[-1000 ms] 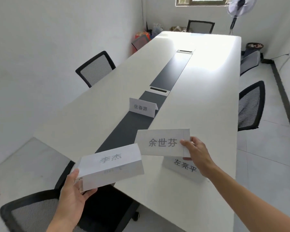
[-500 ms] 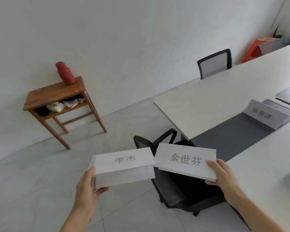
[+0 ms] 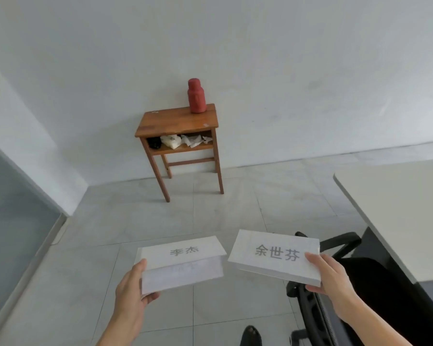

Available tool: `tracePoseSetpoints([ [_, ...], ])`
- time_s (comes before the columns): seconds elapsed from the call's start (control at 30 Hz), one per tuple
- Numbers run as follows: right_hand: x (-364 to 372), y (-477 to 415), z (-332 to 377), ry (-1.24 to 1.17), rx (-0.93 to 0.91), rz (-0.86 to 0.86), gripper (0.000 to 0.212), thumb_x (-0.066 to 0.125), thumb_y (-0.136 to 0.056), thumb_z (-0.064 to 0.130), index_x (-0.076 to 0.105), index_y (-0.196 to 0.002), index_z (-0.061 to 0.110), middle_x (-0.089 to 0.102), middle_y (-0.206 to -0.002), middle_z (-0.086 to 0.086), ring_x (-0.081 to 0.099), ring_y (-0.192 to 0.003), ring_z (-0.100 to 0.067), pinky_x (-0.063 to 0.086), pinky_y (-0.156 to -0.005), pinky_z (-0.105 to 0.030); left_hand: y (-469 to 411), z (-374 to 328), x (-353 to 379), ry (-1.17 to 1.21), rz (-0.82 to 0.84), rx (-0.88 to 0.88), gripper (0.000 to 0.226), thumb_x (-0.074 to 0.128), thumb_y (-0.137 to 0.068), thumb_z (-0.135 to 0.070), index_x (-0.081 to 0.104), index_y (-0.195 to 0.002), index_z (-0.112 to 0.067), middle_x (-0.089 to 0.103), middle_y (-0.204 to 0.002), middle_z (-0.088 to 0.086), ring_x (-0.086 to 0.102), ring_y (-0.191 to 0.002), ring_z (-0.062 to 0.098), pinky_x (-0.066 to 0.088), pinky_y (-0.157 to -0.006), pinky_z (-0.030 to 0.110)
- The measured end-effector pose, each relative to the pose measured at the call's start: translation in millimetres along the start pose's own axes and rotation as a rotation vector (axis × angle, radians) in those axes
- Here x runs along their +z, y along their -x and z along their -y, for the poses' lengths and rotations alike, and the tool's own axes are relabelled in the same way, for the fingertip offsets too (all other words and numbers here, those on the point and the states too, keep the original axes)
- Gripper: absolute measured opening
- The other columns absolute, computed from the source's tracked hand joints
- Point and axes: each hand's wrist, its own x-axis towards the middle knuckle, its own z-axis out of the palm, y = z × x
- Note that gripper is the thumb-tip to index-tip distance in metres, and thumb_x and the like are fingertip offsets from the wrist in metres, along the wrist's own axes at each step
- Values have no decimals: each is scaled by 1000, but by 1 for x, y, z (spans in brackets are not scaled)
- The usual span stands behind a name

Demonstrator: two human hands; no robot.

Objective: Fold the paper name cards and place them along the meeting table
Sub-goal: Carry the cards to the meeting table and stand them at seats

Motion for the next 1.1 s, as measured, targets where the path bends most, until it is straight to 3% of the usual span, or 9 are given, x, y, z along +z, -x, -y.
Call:
tracePoseSetpoints([
  [0.37, 93, -182, 100, 11, 31, 45, 19, 57, -92, 30, 62, -100, 14, 67, -101, -15, 62, -96, -32, 58, -81, -52, -185, -86, 91, -49, 6, 11, 20, 55, -91, -33, 64, -99, -17, 62, -118, 27, 59, -92, 32, 49, -67, 39],
  [0.53, 108, -257, 149, 0, 21, 15, 15, 56, -93, 26, 64, -95, 14, 67, -98, -16, 62, -93, -32, 58, -81, -52, -273, -106, 153, -46, 61, -13, 30, 55, -91, -35, 62, -109, -13, 62, -119, 26, 59, -93, 32, 51, -67, 40],
  [0.9, 121, -448, 237, -199, 86, -303, 16, 56, -92, 29, 65, -98, 16, 64, -106, -18, 61, -103, -37, 59, -72, -43, -512, -191, 356, -193, 274, -107, 41, 48, -92, -47, 53, -123, -21, 60, -115, 18, 54, -108, 38, 49, -84, 49],
  [1.1, 93, -516, 277, -353, 107, -473, 15, 55, -94, 28, 63, -101, 18, 64, -106, -18, 62, -97, -36, 59, -69, -42, -584, -229, 506, -304, 517, -93, 32, 47, -94, -41, 53, -121, -25, 61, -109, 15, 56, -96, 29, 50, -70, 41],
])
